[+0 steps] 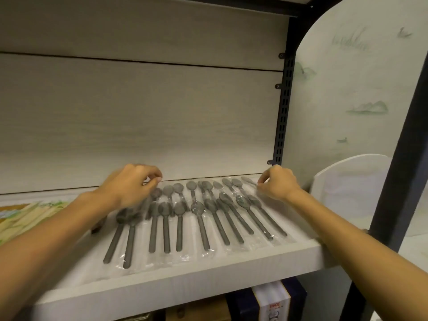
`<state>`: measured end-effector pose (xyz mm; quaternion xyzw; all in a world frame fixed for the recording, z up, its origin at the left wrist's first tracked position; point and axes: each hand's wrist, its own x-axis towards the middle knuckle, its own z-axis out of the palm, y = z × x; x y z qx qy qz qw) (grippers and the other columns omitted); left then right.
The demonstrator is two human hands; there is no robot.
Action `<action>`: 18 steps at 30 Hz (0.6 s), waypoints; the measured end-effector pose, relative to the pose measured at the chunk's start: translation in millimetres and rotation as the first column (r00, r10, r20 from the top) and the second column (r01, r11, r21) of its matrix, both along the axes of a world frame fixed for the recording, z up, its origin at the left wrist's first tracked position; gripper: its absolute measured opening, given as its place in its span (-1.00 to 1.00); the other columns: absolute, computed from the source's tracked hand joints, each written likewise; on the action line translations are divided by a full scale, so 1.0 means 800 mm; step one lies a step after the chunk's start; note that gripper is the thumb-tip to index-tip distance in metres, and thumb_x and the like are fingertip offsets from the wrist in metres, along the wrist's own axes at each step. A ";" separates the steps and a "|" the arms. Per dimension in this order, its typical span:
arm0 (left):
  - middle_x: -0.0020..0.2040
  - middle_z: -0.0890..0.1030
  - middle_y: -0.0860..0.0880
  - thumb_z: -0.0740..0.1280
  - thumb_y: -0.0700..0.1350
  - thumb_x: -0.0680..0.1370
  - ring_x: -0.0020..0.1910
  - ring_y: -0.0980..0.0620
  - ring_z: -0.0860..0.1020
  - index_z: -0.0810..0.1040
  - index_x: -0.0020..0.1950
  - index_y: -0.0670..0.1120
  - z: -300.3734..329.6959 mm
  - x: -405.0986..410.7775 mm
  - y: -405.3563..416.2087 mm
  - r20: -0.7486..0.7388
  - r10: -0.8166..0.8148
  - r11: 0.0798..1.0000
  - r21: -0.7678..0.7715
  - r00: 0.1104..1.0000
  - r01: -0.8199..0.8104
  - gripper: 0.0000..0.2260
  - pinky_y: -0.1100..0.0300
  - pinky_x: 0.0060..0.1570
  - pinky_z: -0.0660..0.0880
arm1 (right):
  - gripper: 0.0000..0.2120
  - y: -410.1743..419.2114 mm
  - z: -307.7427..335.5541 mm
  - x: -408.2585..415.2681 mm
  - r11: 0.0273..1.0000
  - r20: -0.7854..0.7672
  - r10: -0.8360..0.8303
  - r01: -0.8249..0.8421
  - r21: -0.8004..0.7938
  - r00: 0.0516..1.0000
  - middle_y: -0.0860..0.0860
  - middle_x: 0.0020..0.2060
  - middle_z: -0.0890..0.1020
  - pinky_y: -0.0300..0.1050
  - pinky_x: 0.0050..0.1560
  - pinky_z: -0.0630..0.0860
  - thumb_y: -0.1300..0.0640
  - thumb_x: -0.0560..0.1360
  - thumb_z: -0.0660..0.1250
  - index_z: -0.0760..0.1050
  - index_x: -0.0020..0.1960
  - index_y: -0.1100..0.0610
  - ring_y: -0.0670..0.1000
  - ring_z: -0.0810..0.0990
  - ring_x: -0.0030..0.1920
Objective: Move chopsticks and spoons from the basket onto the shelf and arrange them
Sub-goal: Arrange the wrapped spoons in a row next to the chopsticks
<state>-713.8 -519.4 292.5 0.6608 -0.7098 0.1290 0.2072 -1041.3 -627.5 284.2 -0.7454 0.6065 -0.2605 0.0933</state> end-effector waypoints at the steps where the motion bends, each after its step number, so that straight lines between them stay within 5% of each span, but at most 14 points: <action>1: 0.01 0.62 0.12 0.22 0.02 0.60 -0.02 0.02 0.56 0.58 0.10 0.08 -0.001 0.005 0.008 -0.004 0.016 1.000 -0.003 1.000 -0.016 -0.83 0.06 -0.04 0.52 | -0.89 -0.001 -0.001 0.005 1.000 -0.011 0.014 -0.014 0.011 1.000 0.10 -0.07 0.67 -0.08 -0.05 0.50 0.16 0.44 0.34 0.64 -0.19 0.04 0.16 0.59 0.02; 8: -0.04 0.65 0.11 0.27 0.00 0.56 -0.04 0.00 0.58 0.57 0.07 0.13 -0.010 0.041 0.058 -0.073 0.135 0.991 -0.010 0.988 -0.136 -0.86 0.06 -0.03 0.52 | -0.74 -0.002 -0.011 0.004 0.998 0.016 0.059 -0.059 -0.026 0.998 0.12 -0.11 0.68 -0.06 0.04 0.52 -0.06 0.52 0.31 0.64 -0.04 0.11 0.14 0.61 -0.01; 11: -0.09 0.65 0.13 0.28 -0.02 0.55 -0.06 0.05 0.60 0.57 0.00 0.15 -0.004 0.046 0.078 -0.119 0.162 0.986 -0.016 0.980 -0.165 -0.89 0.09 -0.06 0.51 | -0.78 0.003 -0.008 0.006 0.988 0.030 0.078 -0.073 -0.135 0.997 0.10 -0.08 0.69 -0.07 0.01 0.53 -0.01 0.53 0.28 0.63 -0.01 0.08 0.11 0.62 -0.07; 15: -0.11 0.64 0.15 0.29 -0.10 0.57 -0.08 0.08 0.59 0.59 -0.05 0.13 -0.005 0.039 0.107 -0.185 0.133 0.989 -0.041 0.974 -0.143 -0.87 0.17 -0.11 0.46 | -0.78 0.031 0.013 0.026 0.929 0.009 0.309 -0.300 -0.216 0.951 0.02 0.03 0.68 -0.23 0.02 0.41 0.13 0.57 0.26 0.62 0.12 0.17 -0.04 0.57 -0.05; 18: -0.06 0.62 0.13 0.30 -0.12 0.58 -0.04 0.10 0.57 0.63 0.03 0.01 -0.018 0.029 0.120 -0.193 0.083 0.996 -0.014 0.978 -0.088 -0.87 0.48 -0.14 0.34 | -0.72 0.060 0.028 0.059 0.862 -0.077 0.472 -0.478 -0.169 0.878 0.03 0.13 0.64 -0.18 0.10 0.45 0.09 0.58 0.25 0.57 0.22 0.16 -0.01 0.58 0.07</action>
